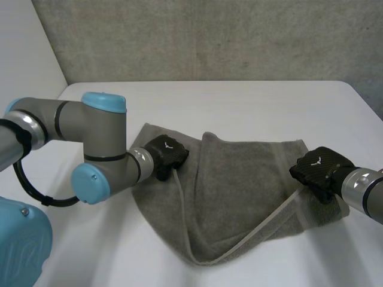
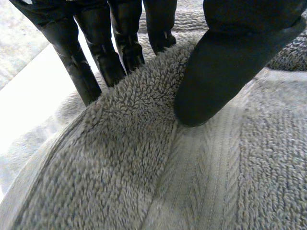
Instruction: Fold the towel.
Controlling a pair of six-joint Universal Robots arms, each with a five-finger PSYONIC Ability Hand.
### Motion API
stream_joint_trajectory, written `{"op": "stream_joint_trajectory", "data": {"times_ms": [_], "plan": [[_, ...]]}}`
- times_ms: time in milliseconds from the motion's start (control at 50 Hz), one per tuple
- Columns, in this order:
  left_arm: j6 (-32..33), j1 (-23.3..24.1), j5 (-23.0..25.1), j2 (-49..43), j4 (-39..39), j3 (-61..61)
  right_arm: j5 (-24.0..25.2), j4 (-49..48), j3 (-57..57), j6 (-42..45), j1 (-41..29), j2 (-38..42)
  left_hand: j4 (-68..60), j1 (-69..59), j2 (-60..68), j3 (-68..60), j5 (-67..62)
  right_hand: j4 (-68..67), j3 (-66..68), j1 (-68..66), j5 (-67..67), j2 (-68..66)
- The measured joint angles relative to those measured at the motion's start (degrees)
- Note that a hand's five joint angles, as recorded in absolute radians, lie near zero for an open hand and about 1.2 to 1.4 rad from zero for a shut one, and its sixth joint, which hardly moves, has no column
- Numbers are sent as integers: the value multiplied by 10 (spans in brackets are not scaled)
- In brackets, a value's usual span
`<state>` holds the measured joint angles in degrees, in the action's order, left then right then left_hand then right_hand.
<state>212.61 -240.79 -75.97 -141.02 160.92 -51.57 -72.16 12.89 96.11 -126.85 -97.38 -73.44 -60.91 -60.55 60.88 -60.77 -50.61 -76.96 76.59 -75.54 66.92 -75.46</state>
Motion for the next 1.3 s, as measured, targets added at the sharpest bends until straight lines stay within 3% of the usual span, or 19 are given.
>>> {"op": "stream_joint_trajectory", "data": {"times_ms": [200,400,640,860,1040,1300], "plan": [[-1,-21,-41,87,21,-90,-4,2,-13,-12,4,-4,-84,-61,84,-83,-69,0,0,0,0,0],[-10,-109,-46,254,76,-261,-3,30,-32,-67,45,-32,-88,-64,88,-86,-71,0,0,0,0,0],[-68,-191,-19,465,99,-454,29,92,11,-73,112,-158,-88,-64,88,-86,-72,0,0,0,0,-1],[-131,-237,25,663,98,-575,119,168,48,-64,188,-308,-88,-64,88,-86,-73,0,0,0,0,-3],[-146,-261,28,661,123,-626,128,179,60,-22,198,-296,-89,-64,88,-86,-73,0,0,0,0,-3],[-149,-271,25,515,246,-610,110,154,-24,-14,179,-105,-89,-64,88,-88,-73,0,0,0,0,-14]]}}
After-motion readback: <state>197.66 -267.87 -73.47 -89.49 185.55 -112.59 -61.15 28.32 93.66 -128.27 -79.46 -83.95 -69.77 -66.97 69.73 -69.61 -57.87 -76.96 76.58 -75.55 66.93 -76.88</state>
